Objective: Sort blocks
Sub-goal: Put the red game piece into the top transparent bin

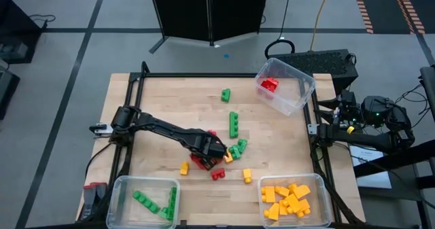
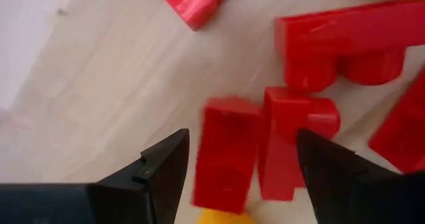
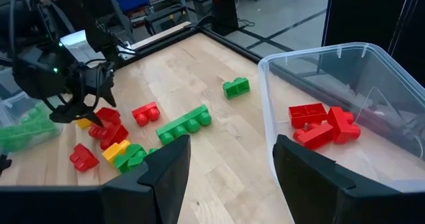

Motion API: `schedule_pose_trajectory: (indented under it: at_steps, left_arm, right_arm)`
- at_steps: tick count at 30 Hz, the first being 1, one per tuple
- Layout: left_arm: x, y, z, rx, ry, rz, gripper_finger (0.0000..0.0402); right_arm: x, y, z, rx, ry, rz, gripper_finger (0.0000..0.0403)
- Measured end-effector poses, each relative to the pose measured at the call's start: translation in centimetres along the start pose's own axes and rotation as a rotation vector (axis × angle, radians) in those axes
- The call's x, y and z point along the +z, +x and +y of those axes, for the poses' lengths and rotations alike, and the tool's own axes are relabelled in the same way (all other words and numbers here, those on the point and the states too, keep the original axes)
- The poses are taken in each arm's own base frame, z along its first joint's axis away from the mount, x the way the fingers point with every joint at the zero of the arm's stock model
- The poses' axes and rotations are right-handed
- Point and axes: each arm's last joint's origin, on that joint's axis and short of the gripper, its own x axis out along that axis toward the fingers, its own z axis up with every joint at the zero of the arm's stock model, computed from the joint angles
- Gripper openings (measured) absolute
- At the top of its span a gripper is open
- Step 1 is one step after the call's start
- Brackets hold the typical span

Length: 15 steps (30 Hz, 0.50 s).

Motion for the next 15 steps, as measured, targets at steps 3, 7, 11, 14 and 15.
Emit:
schedule_pose_trajectory:
  at_steps: [3,7,11,14,15]
  left_arm:
    - [0.3,0.3,0.1,0.011,-0.007,0.005,0.0239]
    - [0.4,0.4,0.2,0.009,-0.004,0.011,0.0239]
    - [0.4,0.3,0.8,0.04,-0.002,0.041,0.0239]
    - [0.3,0.3,1.2,0.07,-0.003,0.076,0.0239]
    - [0.2,0.3,1.2,0.073,0.0,0.079,0.0239]
  right_arm:
    - [0.0,0.0,0.0,0.001,0.0,0.0,0.0208]
    - [0.0,0.0,0.0,0.004,0.006,0.002,0.0208]
    - [0.0,0.0,0.0,0.005,0.004,0.002,0.0208]
    - [0.0,0.0,0.0,0.005,-0.001,0.002,0.0208]
    - [0.0,0.0,0.0,0.005,-0.001,0.002,0.0208]
